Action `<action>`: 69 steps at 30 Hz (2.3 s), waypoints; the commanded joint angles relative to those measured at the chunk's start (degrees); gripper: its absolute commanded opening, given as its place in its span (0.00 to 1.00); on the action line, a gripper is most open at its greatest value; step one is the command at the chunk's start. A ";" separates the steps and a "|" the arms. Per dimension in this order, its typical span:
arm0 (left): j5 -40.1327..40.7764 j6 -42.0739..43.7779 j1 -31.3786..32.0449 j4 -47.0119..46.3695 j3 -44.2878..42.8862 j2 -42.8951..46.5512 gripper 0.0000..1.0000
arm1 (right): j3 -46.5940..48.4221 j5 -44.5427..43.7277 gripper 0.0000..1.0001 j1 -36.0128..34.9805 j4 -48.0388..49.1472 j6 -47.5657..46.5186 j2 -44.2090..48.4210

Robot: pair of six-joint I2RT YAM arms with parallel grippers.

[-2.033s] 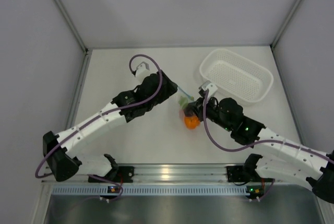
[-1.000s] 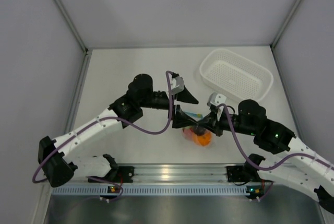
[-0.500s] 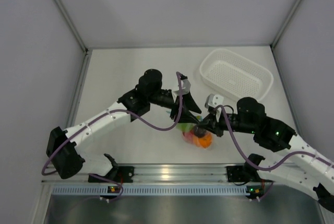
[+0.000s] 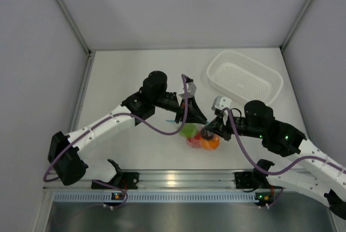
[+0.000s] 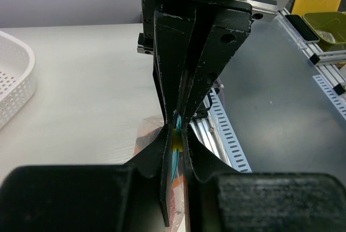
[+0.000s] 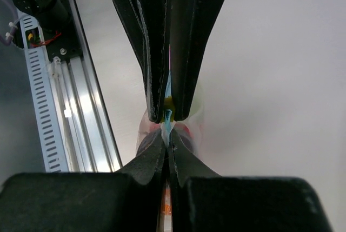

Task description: Open the zip-top bag and remove the fake food

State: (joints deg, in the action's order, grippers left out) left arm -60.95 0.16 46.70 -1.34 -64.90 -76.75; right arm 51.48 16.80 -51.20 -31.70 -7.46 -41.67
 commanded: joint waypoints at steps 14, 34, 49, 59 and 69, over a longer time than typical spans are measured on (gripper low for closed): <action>-3.74 2.65 -4.33 0.90 -0.75 0.55 0.00 | 0.46 -8.54 0.00 0.49 9.11 6.14 6.25; -6.47 6.69 -15.32 4.86 5.31 2.66 0.00 | 5.81 -22.94 0.00 0.49 2.62 6.85 13.37; -6.29 6.95 -18.31 6.96 8.13 5.73 0.00 | 6.09 -28.66 0.00 0.57 3.14 10.10 14.34; -7.86 6.52 -18.31 7.94 6.20 5.03 0.31 | 4.42 -23.41 0.00 0.49 4.19 8.88 14.42; -0.94 6.69 -14.71 8.02 -0.83 4.16 0.42 | 2.92 -14.25 0.00 0.40 2.88 4.74 13.11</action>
State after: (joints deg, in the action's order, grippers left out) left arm -64.05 5.74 30.83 8.16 -62.04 -72.86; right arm 55.09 -2.00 -51.20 -31.24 -0.47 -27.88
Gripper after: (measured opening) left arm 0.417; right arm 0.005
